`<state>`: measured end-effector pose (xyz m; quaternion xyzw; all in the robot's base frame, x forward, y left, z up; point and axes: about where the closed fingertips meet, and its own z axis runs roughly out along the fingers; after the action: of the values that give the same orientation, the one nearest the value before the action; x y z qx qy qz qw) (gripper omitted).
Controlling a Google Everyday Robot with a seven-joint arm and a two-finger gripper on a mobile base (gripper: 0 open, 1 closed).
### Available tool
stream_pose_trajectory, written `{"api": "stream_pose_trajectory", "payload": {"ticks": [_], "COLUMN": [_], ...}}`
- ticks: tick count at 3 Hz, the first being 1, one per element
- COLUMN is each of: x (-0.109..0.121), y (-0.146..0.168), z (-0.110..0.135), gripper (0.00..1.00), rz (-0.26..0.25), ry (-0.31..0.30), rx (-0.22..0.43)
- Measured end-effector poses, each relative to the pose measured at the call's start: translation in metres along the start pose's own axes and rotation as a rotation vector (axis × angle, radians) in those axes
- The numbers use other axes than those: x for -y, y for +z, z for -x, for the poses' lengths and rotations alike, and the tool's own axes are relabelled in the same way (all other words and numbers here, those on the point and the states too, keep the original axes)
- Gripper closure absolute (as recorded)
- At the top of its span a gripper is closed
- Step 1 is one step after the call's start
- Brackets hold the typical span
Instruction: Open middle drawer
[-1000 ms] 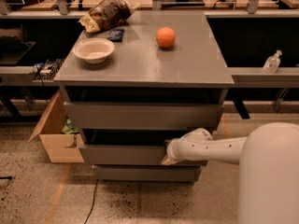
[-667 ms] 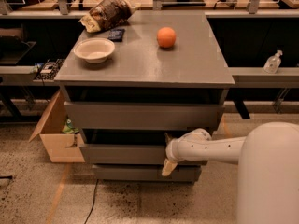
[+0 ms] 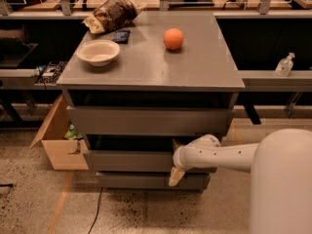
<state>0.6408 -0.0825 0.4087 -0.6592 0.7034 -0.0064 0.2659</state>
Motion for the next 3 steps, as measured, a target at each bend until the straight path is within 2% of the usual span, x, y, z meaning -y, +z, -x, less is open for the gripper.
{"api": "stream_pose_trajectory", "payload": {"ticks": [1, 3], "x": [-0.010, -0.033], "y": [-0.005, -0.014], "z": [-0.003, -0.013], "gripper": [0.16, 0.62], "rz": [0.014, 0.044], "ry": [0.017, 0.086], "rx": [-0.007, -0.005]}}
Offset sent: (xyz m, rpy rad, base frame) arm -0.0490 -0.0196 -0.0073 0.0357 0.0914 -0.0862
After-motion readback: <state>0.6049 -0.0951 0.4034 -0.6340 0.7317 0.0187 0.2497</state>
